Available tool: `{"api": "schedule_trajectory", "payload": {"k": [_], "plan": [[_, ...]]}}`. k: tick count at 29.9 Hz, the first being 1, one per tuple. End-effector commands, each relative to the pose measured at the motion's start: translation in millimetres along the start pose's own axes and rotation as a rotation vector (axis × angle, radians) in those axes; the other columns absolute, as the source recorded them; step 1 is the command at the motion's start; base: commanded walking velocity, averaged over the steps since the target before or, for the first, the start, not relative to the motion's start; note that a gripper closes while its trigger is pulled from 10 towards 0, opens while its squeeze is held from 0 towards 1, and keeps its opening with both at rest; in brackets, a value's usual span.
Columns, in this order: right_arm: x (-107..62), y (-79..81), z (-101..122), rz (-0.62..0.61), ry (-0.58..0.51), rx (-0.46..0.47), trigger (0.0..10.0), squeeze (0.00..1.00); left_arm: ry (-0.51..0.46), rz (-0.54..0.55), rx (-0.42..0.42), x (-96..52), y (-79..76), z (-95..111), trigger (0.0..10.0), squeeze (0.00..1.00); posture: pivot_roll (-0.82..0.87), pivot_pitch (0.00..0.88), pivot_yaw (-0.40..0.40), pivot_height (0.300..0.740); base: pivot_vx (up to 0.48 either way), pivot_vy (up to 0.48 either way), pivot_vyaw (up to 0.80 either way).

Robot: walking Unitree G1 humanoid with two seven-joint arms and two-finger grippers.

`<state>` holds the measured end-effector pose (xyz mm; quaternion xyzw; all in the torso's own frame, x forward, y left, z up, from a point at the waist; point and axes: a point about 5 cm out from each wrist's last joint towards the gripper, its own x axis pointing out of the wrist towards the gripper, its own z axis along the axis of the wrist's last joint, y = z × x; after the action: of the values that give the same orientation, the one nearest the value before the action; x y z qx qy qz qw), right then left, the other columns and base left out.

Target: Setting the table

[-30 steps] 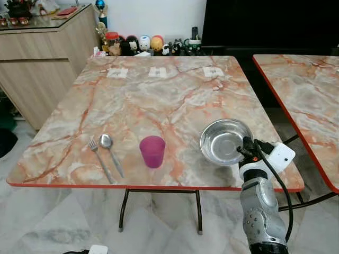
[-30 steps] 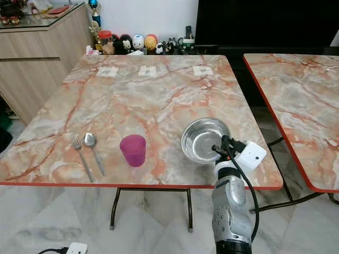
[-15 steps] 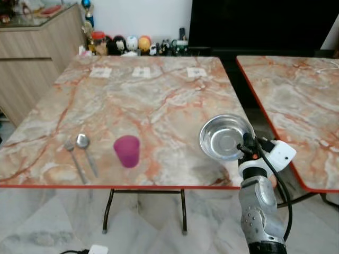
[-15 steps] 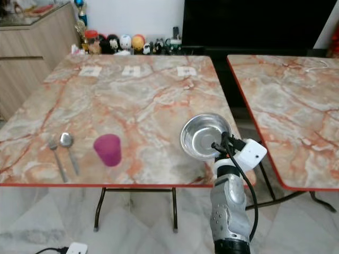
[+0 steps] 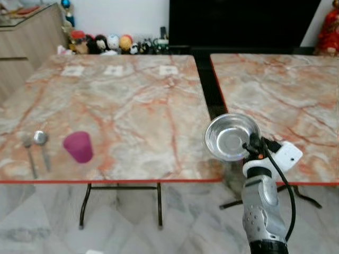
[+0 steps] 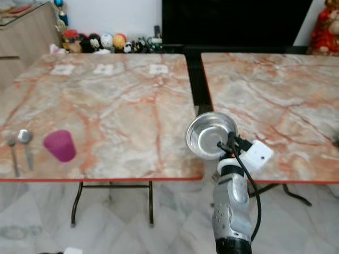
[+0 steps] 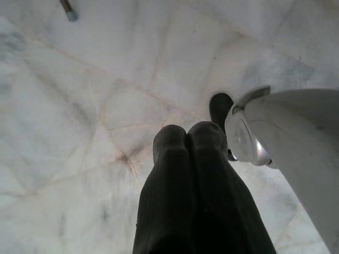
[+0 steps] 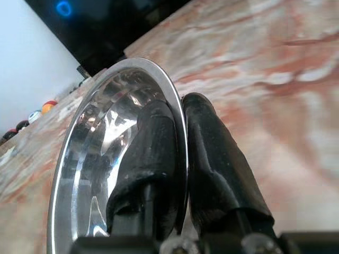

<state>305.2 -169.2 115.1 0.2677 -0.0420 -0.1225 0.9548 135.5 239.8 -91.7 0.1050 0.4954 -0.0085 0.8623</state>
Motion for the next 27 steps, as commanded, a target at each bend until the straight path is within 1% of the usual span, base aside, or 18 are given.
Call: {"api": "schedule_trajectory", "payload": {"k": [1,6,9,10,15,24,26,27], "plan": [[-0.2,-3.6,2,-0.025,-0.015,0.016,10.0,0.0,0.0,-0.024,0.003,-0.5,-5.9,-4,10.0,0.0,0.04,0.0,0.024,0.74,0.0,-0.446,0.0],[0.2,-4.1,2,-0.032,-0.02,0.019,10.0,0.0,0.002,-0.02,0.004,-2.4,-1.3,-8,10.0,0.0,0.04,0.0,0.025,0.74,0.0,-0.446,0.0],[0.6,-4.2,2,-0.036,-0.022,0.02,10.0,0.0,0.011,-0.02,0.004,-4.3,-0.5,-14,10.0,0.0,0.04,0.0,0.026,0.74,0.0,-0.446,0.0],[1.5,-4.0,2,-0.035,-0.023,0.019,10.0,0.0,0.024,-0.018,0.002,-6.4,-0.5,-21,10.0,0.0,0.04,0.0,0.025,0.74,0.0,-0.446,0.0],[2.6,-3.8,4,-0.037,-0.036,0.025,10.0,0.0,0.042,-0.013,0.001,-9.9,2.4,-31,10.0,0.0,0.03,0.0,0.026,0.74,0.0,-0.446,0.0],[3.1,-7.4,10,-0.058,-0.08,0.036,10.0,0.0,0.044,-0.013,0.005,-11.0,4.2,-33,10.0,0.0,0.03,0.0,0.032,0.74,0.0,-0.445,0.0],[3.1,-8.2,11,-0.061,-0.084,0.035,10.0,0.0,0.044,-0.013,0.002,-10.7,2.0,-33,10.0,0.0,0.03,0.0,0.035,0.74,0.0,-0.161,0.0],[3.2,-9.4,11,-0.066,-0.086,0.034,10.0,0.0,0.042,-0.017,0.002,-9.8,-2.2,-32,10.0,0.0,0.03,0.0,0.034,0.74,0.0,0.0,0.0]]}}
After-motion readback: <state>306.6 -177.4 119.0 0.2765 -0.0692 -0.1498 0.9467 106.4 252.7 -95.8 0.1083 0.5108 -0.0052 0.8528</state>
